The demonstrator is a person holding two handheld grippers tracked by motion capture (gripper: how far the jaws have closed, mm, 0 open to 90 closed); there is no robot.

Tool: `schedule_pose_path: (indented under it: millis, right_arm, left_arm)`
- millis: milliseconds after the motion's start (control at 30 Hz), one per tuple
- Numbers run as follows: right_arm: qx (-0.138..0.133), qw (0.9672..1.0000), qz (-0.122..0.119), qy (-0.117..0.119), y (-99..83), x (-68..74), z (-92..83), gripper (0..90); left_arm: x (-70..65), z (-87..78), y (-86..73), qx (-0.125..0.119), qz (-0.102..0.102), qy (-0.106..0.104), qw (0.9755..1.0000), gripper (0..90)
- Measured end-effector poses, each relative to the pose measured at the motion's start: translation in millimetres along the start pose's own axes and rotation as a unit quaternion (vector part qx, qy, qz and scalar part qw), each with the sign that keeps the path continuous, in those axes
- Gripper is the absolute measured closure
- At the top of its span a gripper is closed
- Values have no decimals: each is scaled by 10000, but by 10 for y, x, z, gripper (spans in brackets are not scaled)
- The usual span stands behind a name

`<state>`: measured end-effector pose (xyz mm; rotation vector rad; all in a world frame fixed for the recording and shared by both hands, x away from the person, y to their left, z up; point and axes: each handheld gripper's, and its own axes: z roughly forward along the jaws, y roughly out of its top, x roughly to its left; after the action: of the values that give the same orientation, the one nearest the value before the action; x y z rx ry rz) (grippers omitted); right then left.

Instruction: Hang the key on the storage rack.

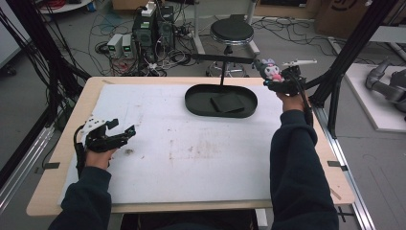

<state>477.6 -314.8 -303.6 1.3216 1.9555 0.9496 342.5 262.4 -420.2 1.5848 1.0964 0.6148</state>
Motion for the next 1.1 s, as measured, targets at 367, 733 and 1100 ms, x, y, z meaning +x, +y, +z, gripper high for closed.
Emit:
schedule_pose_path:
  millis: [367,733,1100]
  right_arm:
    - [384,9988,-283,149,-160,149,243,473]
    - [297,9995,91,81,-187,312,602,445]
    - [195,9991,-93,369,-201,301,507,254]
  left_arm:
    - [1,0,0,20,19,12,10000,214]
    - [7,-5,0,10,2,10,10000,214]
    - [0,4,-2,26,20,13,10000,214]
